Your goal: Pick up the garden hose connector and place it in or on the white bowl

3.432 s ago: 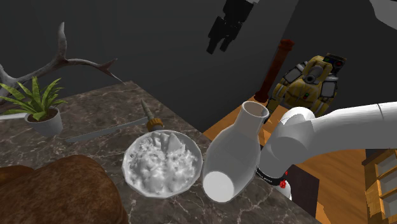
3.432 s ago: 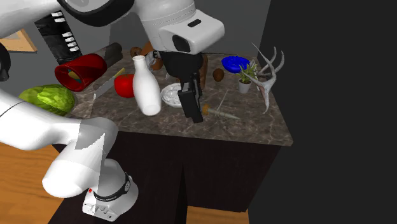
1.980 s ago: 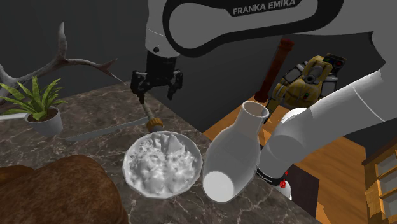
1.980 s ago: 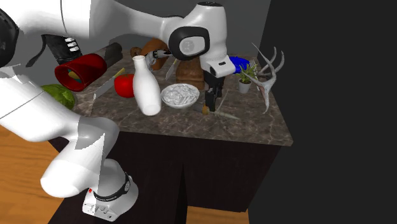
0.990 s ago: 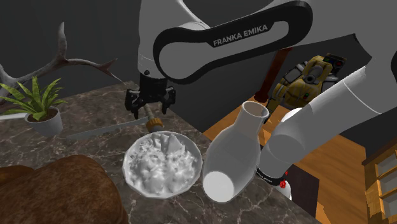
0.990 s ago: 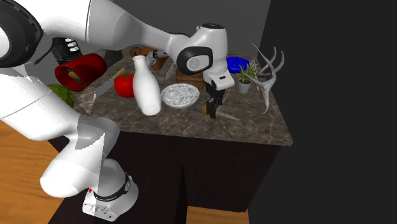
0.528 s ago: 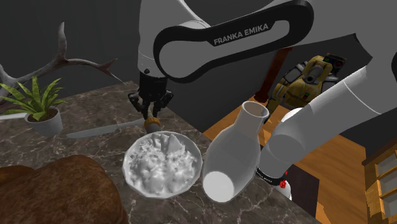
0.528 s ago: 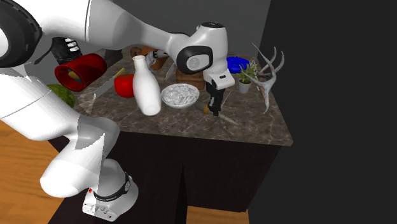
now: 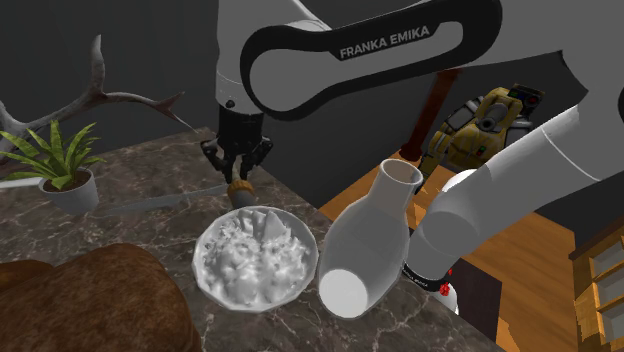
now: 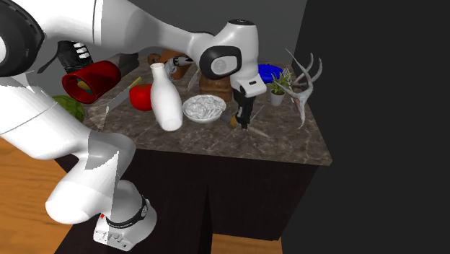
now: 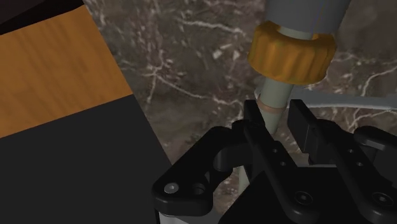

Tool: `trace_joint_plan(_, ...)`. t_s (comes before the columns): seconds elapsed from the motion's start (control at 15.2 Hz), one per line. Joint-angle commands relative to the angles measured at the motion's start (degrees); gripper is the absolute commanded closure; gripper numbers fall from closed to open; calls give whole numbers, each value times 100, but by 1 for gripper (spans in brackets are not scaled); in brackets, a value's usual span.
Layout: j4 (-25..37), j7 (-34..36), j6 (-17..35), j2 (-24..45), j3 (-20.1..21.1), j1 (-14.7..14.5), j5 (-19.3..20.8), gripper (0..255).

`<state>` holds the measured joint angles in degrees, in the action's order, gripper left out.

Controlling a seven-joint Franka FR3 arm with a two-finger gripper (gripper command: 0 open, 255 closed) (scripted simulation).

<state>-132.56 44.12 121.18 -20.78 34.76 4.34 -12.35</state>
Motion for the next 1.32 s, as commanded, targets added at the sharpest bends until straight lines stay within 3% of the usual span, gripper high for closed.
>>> trace_joint_plan(0.0,110,-13,-156,-42,-36,1,-2,255)
trace_joint_plan(1.25,1436,-17,-1635,-200,-290,54,86,255)
